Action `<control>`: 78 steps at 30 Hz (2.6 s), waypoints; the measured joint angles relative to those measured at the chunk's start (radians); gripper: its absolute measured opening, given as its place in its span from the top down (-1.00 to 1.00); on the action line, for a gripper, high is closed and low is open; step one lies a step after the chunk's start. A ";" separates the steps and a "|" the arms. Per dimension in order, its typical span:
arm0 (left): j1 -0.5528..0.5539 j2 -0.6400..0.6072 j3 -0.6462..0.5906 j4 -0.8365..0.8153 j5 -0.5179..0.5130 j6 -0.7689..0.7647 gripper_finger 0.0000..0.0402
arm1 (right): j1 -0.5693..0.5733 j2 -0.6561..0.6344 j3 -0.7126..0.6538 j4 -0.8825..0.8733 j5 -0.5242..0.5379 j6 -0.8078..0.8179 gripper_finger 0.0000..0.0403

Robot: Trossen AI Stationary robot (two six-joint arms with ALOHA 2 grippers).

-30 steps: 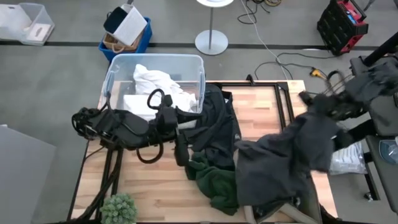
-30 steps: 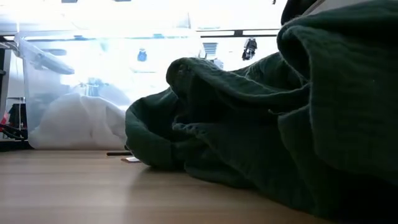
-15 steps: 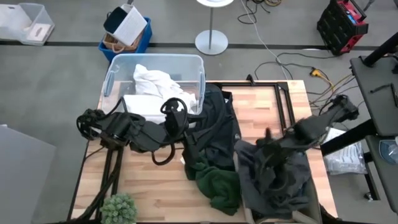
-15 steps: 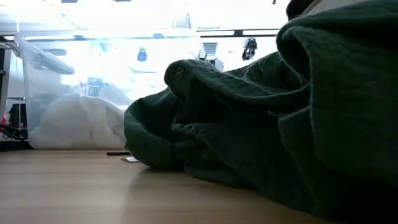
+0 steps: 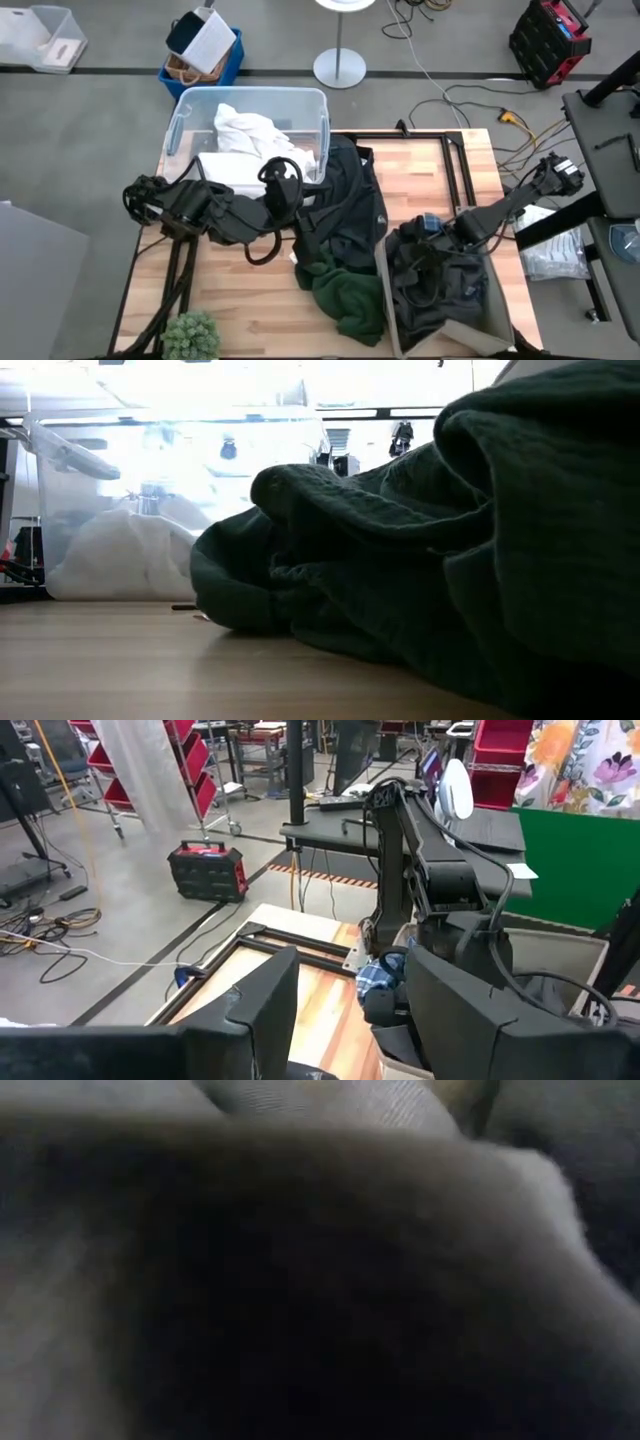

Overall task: Sort clothes
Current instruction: Put the gray pants into the laundry organizer, then put the dark green shirt into the laundry organizer

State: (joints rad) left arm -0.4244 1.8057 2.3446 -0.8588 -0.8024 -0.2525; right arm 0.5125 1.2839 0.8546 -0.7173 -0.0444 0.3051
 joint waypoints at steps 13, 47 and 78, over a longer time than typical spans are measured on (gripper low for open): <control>0.000 0.000 -0.002 -0.041 0.000 -0.027 0.17 | 0.028 -0.025 0.043 -0.041 -0.037 0.077 0.86; 0.004 0.000 -0.002 -0.085 0.000 -0.025 0.17 | 0.326 -0.162 -0.075 -0.033 -0.016 0.484 0.95; 0.008 0.099 -0.010 -0.372 0.294 -0.171 0.17 | 0.338 -0.278 0.232 -0.344 -0.050 0.655 0.57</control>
State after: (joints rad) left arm -0.4160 1.9049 2.3347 -1.2306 -0.5082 -0.4232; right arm 0.8509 1.0061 1.0868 -1.0611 -0.0946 0.9599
